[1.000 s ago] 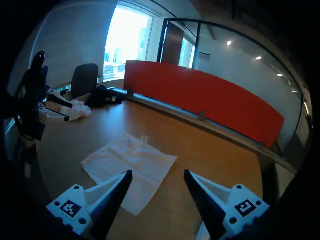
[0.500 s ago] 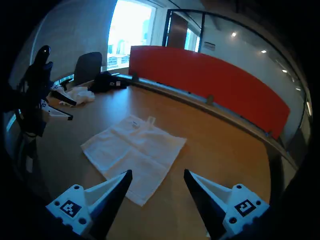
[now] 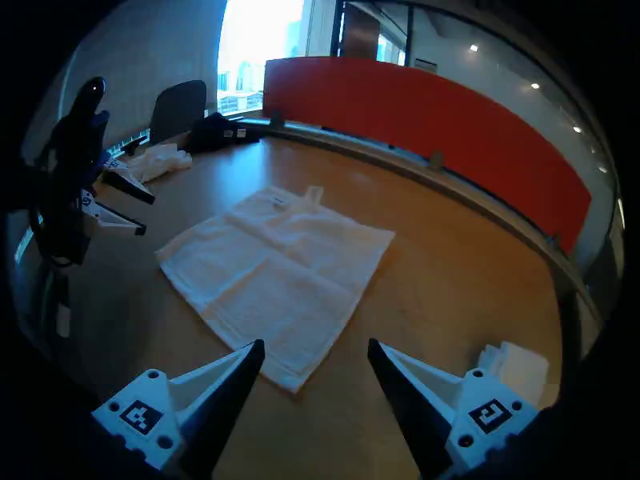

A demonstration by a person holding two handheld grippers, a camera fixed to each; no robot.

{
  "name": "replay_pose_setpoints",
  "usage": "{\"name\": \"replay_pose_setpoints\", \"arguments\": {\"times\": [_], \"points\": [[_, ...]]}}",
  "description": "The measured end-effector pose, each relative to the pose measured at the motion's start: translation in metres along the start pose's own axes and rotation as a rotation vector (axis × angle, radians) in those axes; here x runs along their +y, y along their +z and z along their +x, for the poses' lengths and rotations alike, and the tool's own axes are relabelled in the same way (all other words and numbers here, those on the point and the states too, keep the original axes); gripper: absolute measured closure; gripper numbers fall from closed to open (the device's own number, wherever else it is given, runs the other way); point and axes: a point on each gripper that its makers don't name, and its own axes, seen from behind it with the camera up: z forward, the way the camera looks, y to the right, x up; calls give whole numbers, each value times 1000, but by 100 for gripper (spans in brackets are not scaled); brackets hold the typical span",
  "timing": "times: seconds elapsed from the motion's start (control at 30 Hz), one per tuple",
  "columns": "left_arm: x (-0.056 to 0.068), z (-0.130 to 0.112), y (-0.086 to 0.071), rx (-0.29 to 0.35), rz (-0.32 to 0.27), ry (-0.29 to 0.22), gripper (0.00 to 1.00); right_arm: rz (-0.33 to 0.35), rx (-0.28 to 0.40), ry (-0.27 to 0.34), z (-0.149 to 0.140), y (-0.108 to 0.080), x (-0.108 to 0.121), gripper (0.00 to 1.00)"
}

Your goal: Fold towel

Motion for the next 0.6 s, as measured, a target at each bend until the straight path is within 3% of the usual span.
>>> {"name": "replay_pose_setpoints", "arguments": {"times": [0.4, 0.6], "points": [[15, -34, 26, -81, -40, -19, 3, 33, -80, -7, -43, 20, -9, 2], [22, -42, 30, -101, -47, -10, 3, 58, -104, 0, -53, 27, -14, 5]]}}
